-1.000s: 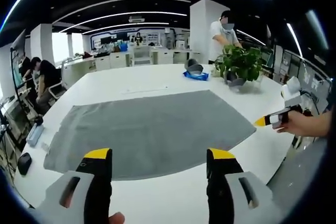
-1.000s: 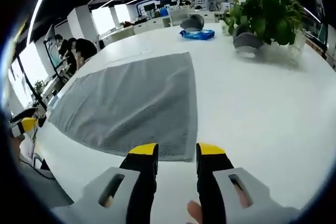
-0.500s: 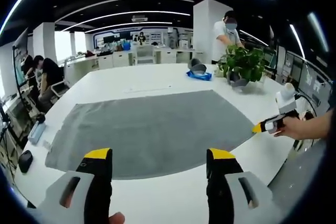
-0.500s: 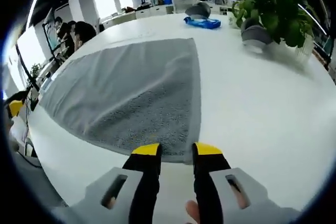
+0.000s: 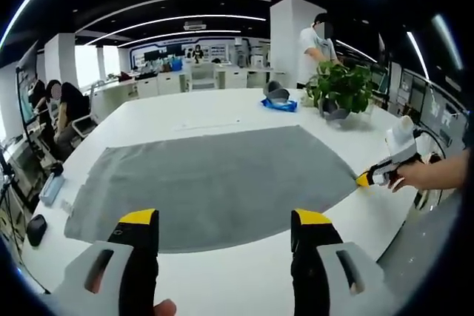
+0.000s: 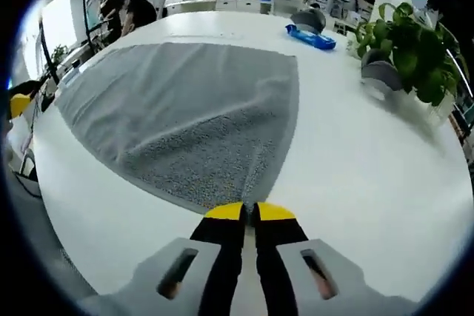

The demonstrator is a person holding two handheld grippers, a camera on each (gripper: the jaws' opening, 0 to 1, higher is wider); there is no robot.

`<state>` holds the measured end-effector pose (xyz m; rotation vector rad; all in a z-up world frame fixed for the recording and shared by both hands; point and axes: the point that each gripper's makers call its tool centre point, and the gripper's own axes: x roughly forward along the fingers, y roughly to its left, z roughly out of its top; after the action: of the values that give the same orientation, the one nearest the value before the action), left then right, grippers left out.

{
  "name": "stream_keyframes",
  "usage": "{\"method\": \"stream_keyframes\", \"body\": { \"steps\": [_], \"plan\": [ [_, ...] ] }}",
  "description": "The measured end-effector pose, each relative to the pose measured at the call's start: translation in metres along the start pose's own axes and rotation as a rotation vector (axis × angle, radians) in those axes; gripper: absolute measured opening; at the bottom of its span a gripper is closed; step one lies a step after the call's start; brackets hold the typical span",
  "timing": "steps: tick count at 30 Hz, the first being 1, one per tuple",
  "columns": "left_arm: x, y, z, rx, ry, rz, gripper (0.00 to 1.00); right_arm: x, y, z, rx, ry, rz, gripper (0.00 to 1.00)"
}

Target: Fold the towel on the table until its edges align and the towel forms a compact rectangular stack.

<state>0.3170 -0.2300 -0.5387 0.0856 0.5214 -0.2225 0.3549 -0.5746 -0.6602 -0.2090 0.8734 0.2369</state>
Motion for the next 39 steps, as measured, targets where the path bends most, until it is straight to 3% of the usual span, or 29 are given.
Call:
{"method": "stream_keyframes", "body": {
  "steps": [10, 20, 31, 34, 39],
  "plan": [
    [0.001, -0.003, -0.003, 0.019, 0.015, -0.005, 0.74, -0.004, 0.0, -0.007, -0.052, 0.097, 0.017, 0.01],
    [0.0, -0.005, -0.004, 0.007, 0.019, -0.015, 0.72, -0.017, 0.002, -0.025, 0.024, 0.153, 0.055, 0.01],
    [0.001, -0.033, -0.002, 0.004, 0.038, -0.114, 0.7, -0.035, 0.005, -0.048, 0.048, 0.178, 0.077, 0.01],
    [0.004, -0.045, 0.013, 0.019, 0.019, -0.142, 0.7, -0.038, 0.005, -0.05, 0.07, 0.176, 0.09, 0.01],
    [0.013, -0.074, 0.054, 0.064, -0.042, -0.207, 0.68, -0.039, 0.007, -0.052, 0.088, 0.197, 0.107, 0.01]
  ]
}}
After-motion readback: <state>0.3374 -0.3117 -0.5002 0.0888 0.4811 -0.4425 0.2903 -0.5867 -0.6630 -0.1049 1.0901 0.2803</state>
